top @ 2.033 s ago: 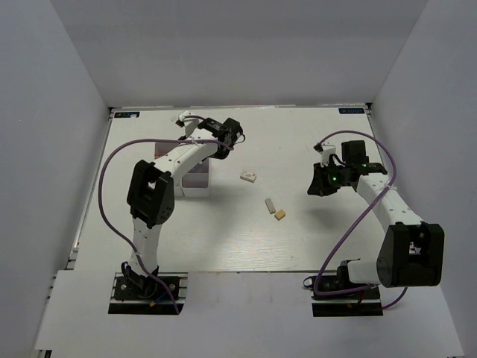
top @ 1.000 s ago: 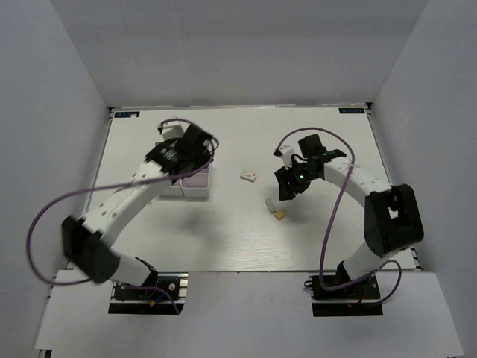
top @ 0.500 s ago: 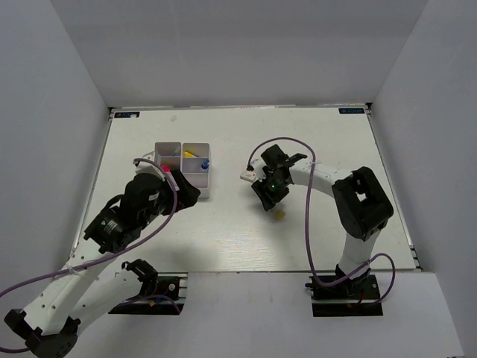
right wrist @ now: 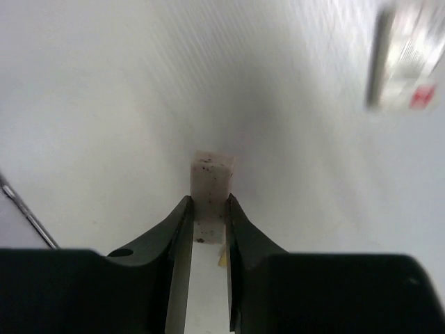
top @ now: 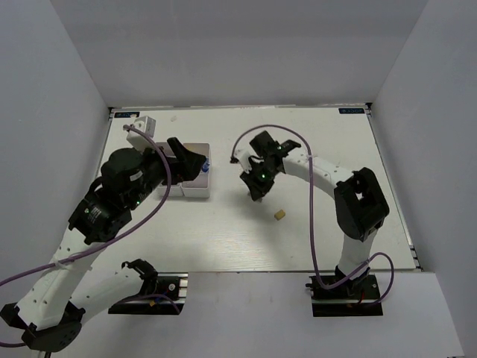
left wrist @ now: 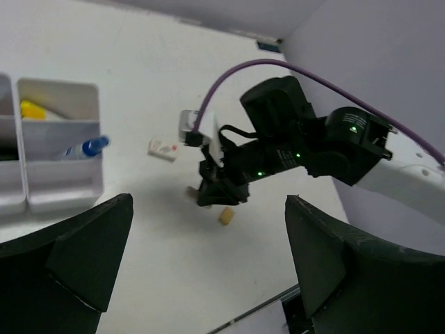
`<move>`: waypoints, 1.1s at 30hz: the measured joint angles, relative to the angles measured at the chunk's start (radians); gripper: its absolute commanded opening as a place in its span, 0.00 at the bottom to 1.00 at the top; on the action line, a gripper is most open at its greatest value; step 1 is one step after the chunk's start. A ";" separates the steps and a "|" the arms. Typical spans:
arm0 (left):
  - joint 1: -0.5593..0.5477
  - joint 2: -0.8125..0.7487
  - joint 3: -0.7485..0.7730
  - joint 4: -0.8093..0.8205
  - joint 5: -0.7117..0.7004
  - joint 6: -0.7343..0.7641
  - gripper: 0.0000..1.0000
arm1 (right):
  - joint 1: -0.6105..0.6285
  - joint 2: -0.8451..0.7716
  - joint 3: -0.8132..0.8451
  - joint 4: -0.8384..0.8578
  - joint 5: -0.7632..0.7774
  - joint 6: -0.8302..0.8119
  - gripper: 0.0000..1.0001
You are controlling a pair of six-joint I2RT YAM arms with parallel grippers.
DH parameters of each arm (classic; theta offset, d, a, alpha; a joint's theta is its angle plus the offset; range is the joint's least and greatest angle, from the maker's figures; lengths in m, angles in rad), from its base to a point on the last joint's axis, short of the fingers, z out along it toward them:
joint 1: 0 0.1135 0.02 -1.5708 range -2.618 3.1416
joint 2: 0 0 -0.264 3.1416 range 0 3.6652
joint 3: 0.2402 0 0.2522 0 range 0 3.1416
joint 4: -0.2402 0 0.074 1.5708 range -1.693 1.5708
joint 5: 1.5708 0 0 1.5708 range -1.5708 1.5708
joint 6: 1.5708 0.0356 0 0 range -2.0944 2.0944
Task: Sort the stationery into containers
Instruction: Pick up the stationery from the center of the board, then place the stationery in the storage box.
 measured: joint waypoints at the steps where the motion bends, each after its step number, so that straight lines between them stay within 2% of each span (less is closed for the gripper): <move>1: 0.000 0.005 0.021 0.018 0.010 0.009 1.00 | 0.005 0.007 0.065 -0.021 -0.037 -0.033 0.00; 6: 0.000 0.033 0.114 0.078 0.069 0.045 1.00 | 0.048 0.066 0.381 -0.087 -0.180 -0.162 0.00; 10: 0.000 0.039 0.130 0.126 0.110 0.057 1.00 | 0.085 0.260 0.781 -0.139 -0.312 -0.186 0.00; 12: 0.000 0.040 0.130 0.146 0.131 0.061 1.00 | 0.101 0.330 0.877 -0.122 -0.377 -0.171 0.00; 18: 0.000 0.055 0.150 0.190 0.189 0.063 1.00 | 0.157 0.403 0.785 0.062 -0.549 -0.023 0.00; 22: 0.000 0.062 0.165 0.208 0.211 0.063 1.00 | 0.195 0.455 0.781 0.202 -0.591 0.063 0.00; 27: 0.000 0.050 0.160 0.217 0.218 0.061 1.00 | 0.241 0.474 0.776 0.356 -0.547 0.122 0.00; 33: 0.000 0.008 0.134 0.219 0.218 0.054 1.00 | 0.275 0.483 0.763 0.498 -0.420 0.135 0.00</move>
